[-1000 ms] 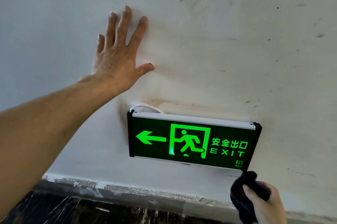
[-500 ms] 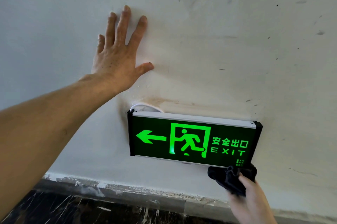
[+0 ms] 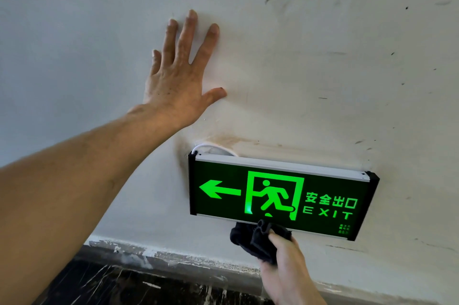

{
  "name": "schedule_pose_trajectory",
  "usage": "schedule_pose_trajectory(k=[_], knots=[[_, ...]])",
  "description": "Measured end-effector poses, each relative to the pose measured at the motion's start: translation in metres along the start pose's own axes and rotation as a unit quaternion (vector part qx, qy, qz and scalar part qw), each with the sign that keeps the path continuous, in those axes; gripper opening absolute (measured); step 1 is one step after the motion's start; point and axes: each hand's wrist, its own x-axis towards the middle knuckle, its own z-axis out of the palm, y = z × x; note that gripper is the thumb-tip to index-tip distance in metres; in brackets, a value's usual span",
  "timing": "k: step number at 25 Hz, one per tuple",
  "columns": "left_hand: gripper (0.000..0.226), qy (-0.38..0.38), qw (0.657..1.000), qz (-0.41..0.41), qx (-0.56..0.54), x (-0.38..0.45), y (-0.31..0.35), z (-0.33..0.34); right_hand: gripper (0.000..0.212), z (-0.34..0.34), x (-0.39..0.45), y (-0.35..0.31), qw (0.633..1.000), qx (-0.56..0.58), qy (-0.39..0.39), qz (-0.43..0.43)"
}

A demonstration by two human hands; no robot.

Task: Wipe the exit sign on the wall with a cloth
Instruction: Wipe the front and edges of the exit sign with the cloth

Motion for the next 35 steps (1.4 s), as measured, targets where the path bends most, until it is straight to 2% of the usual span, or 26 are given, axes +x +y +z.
schedule_pose_trajectory(k=[10,16,21,26,29,31,33,35], knots=[[0.100,0.001,1.000,-0.001,-0.004,0.000,-0.001,0.000,0.036,0.040,-0.001,0.036,0.991,-0.089,-0.045,0.085],[0.100,0.004,1.000,0.001,0.001,0.000,0.000,-0.001,0.035,0.041,0.002,0.040,0.984,-0.110,-0.071,0.119],[0.100,-0.002,1.000,0.000,0.002,0.000,0.000,-0.003,0.028,0.061,-0.006,0.060,0.960,-0.146,-0.125,0.203],[0.100,0.001,1.000,0.000,0.004,0.000,0.001,-0.001,0.031,0.062,-0.012,0.069,0.936,-0.191,-0.174,0.237],[0.101,0.002,1.000,-0.002,0.005,0.000,0.001,-0.002,0.035,0.049,-0.021,0.064,0.937,-0.194,-0.205,0.204],[0.101,-0.001,1.000,-0.002,0.005,0.000,0.001,-0.003,0.041,0.039,-0.028,0.056,0.956,-0.162,-0.205,0.135],[0.100,-0.002,1.000,0.001,0.008,-0.001,0.001,-0.003,0.044,0.026,-0.036,0.038,0.975,-0.142,-0.173,-0.004],[0.100,-0.002,1.000,0.001,0.010,-0.001,0.001,-0.003,0.047,0.012,-0.042,0.008,0.959,-0.180,-0.118,-0.182]])
